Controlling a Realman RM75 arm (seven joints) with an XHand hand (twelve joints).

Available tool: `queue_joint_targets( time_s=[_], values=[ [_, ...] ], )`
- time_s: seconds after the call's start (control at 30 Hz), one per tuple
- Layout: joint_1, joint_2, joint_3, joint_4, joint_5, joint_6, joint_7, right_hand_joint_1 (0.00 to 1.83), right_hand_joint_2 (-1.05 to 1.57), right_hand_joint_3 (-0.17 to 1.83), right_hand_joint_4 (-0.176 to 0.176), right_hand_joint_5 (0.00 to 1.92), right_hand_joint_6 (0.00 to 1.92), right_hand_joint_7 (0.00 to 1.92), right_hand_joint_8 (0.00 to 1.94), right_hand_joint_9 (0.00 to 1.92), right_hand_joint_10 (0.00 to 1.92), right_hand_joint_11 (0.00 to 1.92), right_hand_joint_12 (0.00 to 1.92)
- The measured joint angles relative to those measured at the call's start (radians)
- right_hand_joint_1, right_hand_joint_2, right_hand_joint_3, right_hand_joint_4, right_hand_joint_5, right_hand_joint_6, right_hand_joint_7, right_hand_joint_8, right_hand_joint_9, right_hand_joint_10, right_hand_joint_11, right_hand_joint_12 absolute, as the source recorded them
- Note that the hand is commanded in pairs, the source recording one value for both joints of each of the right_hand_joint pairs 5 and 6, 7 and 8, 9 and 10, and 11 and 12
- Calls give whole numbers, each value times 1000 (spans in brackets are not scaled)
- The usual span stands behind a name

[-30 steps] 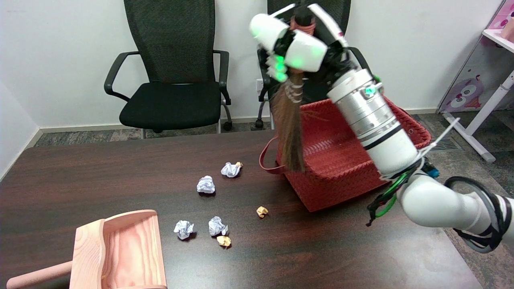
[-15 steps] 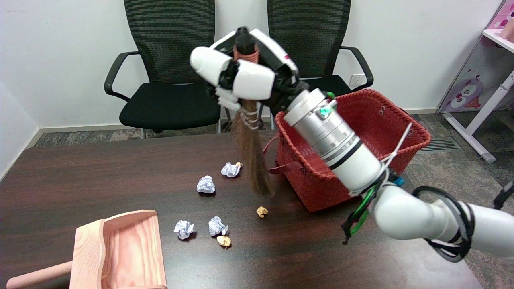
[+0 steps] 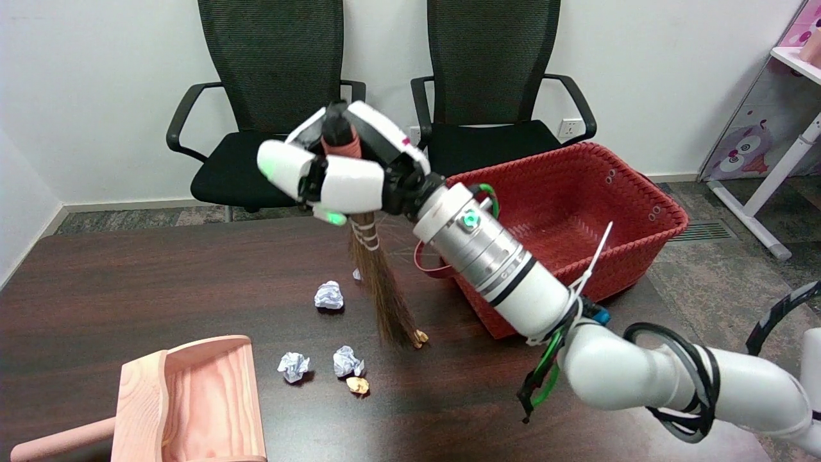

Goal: Sweep the paper ball into the dustpan.

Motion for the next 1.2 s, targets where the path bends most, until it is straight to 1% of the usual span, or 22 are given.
queue_joint_targets(
  time_s=[0.37,0.57,0.7,0.87,1.07,1.2],
  values=[
    [-72,-45,-20,46,-7,-2,-187,987,1244,1297,19,1920,1920,1920,1920,1920,1920,1920,1920],
    [-128,-83,-19,74,-23,7,-362,982,1229,1294,19,1920,1920,1920,1920,1920,1920,1920,1920],
    [-166,-116,-16,97,-58,14,-481,980,1217,1282,17,1920,1920,1920,1920,1920,1920,1920,1920],
    [-212,-161,-14,141,-124,30,-585,972,1187,1300,17,1920,1920,1920,1920,1920,1920,1920,1920],
    [-250,-205,-25,207,-199,63,-626,959,1164,1362,16,1920,1920,1920,1920,1920,1920,1920,1920],
    [-267,-230,-37,252,-237,84,-620,952,1137,1406,12,1920,1920,1920,1920,1920,1920,1920,1920]
  ],
)
